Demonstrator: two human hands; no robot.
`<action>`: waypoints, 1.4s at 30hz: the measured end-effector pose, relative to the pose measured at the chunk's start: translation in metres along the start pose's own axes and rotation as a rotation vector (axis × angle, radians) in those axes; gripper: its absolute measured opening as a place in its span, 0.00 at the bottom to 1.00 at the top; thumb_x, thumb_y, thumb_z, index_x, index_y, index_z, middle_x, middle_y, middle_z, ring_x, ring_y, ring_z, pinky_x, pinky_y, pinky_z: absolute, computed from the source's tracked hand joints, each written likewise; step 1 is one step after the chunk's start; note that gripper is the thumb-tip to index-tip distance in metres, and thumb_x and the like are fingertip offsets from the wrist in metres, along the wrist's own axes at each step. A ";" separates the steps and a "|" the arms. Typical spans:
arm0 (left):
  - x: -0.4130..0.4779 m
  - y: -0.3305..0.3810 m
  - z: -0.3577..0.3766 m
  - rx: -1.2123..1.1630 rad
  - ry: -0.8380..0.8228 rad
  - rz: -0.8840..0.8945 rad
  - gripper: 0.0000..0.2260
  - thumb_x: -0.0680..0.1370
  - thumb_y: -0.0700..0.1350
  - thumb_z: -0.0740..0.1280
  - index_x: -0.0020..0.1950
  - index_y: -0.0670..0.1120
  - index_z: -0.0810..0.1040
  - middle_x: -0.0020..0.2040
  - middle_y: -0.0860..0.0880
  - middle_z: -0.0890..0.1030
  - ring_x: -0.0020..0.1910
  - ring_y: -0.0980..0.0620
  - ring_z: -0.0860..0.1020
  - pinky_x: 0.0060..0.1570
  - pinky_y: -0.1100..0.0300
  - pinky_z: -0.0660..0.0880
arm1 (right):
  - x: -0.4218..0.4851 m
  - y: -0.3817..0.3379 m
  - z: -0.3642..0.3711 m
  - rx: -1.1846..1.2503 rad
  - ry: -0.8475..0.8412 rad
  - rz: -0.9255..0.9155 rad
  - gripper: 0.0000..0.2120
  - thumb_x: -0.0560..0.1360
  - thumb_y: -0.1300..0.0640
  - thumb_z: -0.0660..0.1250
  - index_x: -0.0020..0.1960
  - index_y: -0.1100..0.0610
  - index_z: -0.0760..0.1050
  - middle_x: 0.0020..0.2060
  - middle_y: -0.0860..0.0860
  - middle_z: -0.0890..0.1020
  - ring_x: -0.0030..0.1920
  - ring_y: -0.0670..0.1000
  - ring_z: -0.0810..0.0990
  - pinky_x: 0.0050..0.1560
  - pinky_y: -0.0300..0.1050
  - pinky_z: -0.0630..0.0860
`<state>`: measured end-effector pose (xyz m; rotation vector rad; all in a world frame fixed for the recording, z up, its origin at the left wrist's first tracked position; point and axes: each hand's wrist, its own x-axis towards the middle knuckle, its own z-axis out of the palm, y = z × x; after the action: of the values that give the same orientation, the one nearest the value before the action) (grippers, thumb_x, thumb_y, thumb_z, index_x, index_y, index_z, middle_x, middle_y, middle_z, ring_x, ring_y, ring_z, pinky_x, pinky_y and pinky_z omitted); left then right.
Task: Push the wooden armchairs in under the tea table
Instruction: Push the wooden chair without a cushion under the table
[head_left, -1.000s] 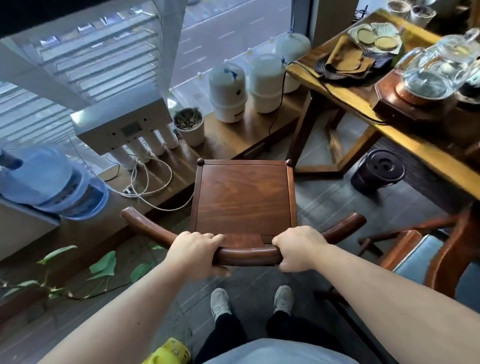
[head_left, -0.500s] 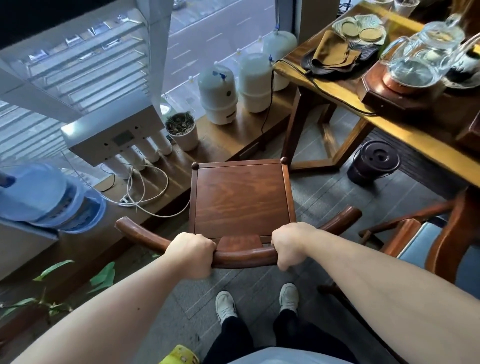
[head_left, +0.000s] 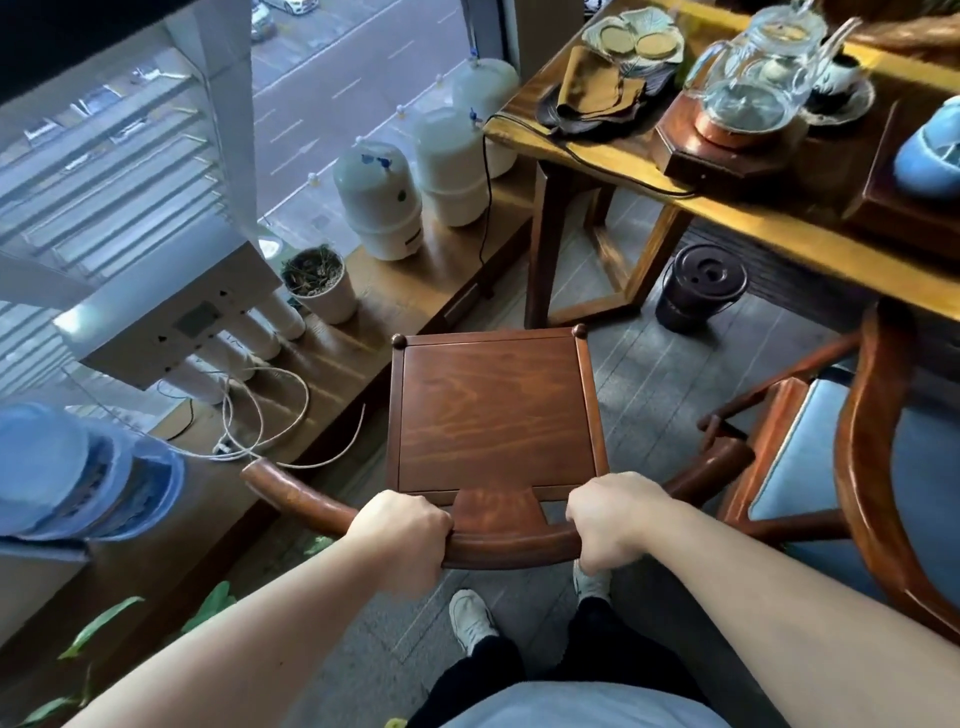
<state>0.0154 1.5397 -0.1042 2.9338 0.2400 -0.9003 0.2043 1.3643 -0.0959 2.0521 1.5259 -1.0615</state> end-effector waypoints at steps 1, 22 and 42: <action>0.003 -0.001 -0.004 0.014 0.000 0.017 0.08 0.62 0.51 0.61 0.38 0.51 0.74 0.30 0.52 0.74 0.27 0.46 0.71 0.29 0.59 0.66 | 0.000 0.001 0.001 0.007 0.012 0.012 0.14 0.58 0.44 0.66 0.39 0.51 0.76 0.30 0.46 0.75 0.36 0.55 0.76 0.37 0.46 0.73; 0.023 -0.028 -0.019 0.071 0.133 0.140 0.09 0.68 0.53 0.62 0.47 0.53 0.70 0.42 0.54 0.79 0.43 0.48 0.78 0.39 0.55 0.73 | -0.016 0.021 0.011 0.173 0.058 0.052 0.23 0.62 0.42 0.67 0.55 0.45 0.70 0.49 0.46 0.75 0.50 0.53 0.76 0.46 0.49 0.74; 0.078 -0.088 -0.059 0.315 0.043 0.497 0.08 0.67 0.46 0.62 0.44 0.51 0.73 0.35 0.51 0.79 0.29 0.46 0.74 0.28 0.58 0.63 | -0.002 -0.033 0.009 0.380 0.025 0.374 0.11 0.57 0.44 0.64 0.34 0.49 0.72 0.30 0.45 0.76 0.35 0.52 0.77 0.36 0.45 0.73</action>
<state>0.0972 1.6430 -0.1005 3.0517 -0.6586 -0.8546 0.1705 1.3685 -0.0956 2.4820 0.9422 -1.2431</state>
